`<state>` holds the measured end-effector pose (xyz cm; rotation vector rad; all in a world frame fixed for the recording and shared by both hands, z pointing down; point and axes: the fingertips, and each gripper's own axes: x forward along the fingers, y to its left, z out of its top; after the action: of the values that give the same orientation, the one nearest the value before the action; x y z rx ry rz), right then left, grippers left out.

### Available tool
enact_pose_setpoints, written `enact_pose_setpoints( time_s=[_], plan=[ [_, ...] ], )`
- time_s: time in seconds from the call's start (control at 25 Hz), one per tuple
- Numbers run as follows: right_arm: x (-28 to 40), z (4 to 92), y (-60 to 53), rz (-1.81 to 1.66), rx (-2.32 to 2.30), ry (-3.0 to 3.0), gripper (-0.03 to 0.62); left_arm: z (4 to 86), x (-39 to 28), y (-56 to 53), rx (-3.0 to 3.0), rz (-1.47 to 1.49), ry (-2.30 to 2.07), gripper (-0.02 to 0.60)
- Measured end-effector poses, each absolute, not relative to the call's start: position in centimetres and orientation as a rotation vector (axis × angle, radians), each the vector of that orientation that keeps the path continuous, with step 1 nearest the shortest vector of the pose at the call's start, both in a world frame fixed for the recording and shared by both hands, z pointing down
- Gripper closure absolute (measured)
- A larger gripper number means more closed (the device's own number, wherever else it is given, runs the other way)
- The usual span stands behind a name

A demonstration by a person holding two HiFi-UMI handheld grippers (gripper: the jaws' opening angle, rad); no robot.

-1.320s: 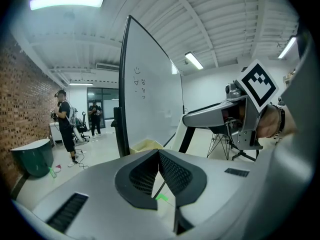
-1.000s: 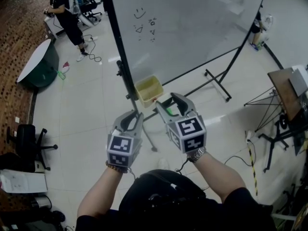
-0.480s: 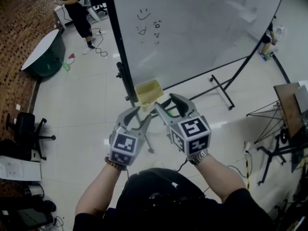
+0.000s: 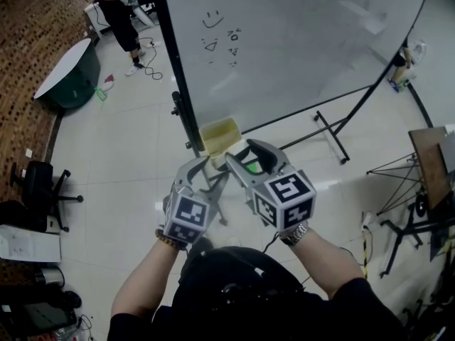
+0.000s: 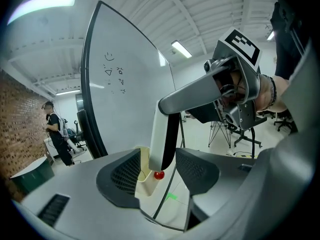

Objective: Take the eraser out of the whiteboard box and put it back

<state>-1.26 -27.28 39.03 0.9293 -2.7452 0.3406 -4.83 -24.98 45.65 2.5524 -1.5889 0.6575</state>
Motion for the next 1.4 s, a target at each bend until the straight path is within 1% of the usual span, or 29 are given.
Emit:
enact_pose_setpoints(
  time_s=[0.52,0.68,1.04,1.4],
  plan=[
    [-2.4,38.3,-28.1,0.322,0.907,-2.768,0.329,46.5,-5.5,-26.7,2.547,0.725,-1.561,0.368],
    [-2.8,38.5,-28.3,0.329,0.908,-2.764,0.329,46.3,-5.5,-27.0,2.568,0.734,-1.549,0.407],
    [-2.8,39.1,-29.9,0.37,0.943,-2.736,0.324,46.8,-5.7,-28.2,2.597,0.726,-1.528,0.431],
    [-3.0,39.3,-31.1,0.372,0.993,-2.734,0.286,46.7,-6.6,-29.0,2.595,0.75,-1.553,0.437]
  ],
)
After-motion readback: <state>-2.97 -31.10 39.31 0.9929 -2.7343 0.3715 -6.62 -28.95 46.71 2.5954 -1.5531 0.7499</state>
